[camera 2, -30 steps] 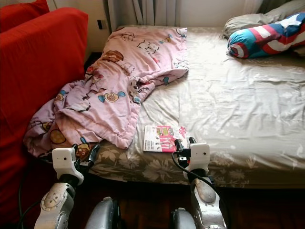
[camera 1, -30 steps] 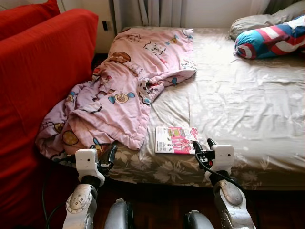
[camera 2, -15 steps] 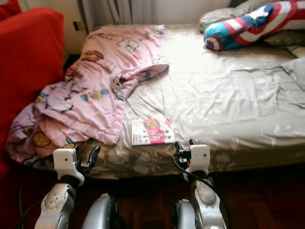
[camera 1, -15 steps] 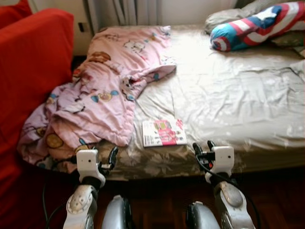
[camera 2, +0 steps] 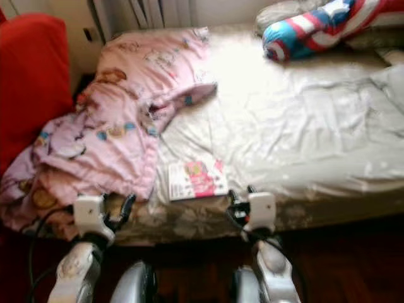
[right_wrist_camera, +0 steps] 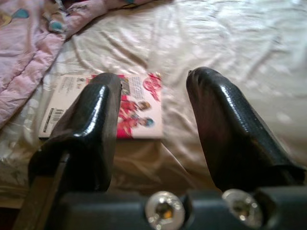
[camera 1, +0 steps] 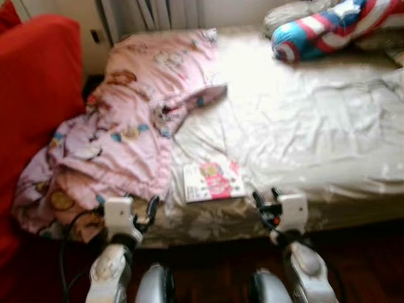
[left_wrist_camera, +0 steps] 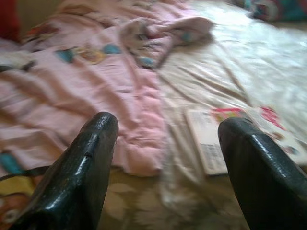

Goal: Clean up the room

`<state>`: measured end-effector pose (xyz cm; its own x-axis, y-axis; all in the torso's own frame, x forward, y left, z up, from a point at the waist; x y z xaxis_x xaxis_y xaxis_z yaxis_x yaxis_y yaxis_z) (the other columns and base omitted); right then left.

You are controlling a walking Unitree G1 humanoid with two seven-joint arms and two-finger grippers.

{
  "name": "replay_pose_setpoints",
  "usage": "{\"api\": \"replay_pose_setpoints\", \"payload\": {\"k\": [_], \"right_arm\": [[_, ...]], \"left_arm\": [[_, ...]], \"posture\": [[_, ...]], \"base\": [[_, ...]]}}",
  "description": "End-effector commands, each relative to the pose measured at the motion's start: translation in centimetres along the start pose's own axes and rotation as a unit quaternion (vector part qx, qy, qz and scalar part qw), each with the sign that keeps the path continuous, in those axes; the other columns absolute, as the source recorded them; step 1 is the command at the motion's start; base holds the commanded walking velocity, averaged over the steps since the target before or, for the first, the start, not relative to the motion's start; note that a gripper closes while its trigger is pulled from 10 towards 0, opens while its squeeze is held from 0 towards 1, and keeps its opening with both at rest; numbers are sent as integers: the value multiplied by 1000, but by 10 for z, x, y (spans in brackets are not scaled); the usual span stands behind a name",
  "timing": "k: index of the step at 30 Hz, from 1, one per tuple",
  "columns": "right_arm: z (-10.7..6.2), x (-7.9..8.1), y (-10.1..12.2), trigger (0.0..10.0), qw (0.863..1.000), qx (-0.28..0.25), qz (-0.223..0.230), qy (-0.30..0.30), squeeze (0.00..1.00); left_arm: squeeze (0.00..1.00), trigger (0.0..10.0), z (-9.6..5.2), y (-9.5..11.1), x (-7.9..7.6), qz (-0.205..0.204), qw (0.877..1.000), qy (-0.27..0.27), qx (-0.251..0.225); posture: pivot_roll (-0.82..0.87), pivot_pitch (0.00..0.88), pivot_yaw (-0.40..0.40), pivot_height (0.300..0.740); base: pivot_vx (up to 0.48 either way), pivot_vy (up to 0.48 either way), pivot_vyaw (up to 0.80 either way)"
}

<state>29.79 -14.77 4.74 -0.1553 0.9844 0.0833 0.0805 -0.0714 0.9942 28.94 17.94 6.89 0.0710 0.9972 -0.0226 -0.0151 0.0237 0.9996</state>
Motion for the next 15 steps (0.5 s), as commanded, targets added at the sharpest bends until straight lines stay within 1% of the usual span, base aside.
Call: {"api": "replay_pose_setpoints", "payload": {"k": [1,4,13,15], "right_arm": [[3,12,1,10000,1000,-2,8,18,0],[4,11,1,10000,1000,-3,15,17,0],[4,13,0,10000,1000,-1,15,24,0],[4,15,-2,10000,999,4,17,30,0]], "left_arm": [[0,10000,-4,-2,9,4,1000,11,7],[0,10000,-4,-2,8,3,1000,10,7],[0,10000,-4,-2,8,3,1000,9,7],[0,10000,-4,-2,8,3,1000,9,7]], "posture": [[-83,126,19,616],[-83,123,20,616],[-81,125,21,616],[-81,127,21,616]], "base": [[277,0,0],[281,0,0],[287,0,0],[285,0,0]]}}
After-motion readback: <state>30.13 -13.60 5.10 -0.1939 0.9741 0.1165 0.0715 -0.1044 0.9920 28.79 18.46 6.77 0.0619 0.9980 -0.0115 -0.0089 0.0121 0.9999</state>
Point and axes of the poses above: a point about 5 cm out from each wrist's last joint towards the gripper, its own z axis pointing out of the wrist towards the gripper, its own y axis along the axis of the wrist's last joint, x = y × z, the point moved 2 cm from there along z, pointing out of the wrist towards the gripper, and after that the axes turned 2 degrees about z, right-handed, at the moved point
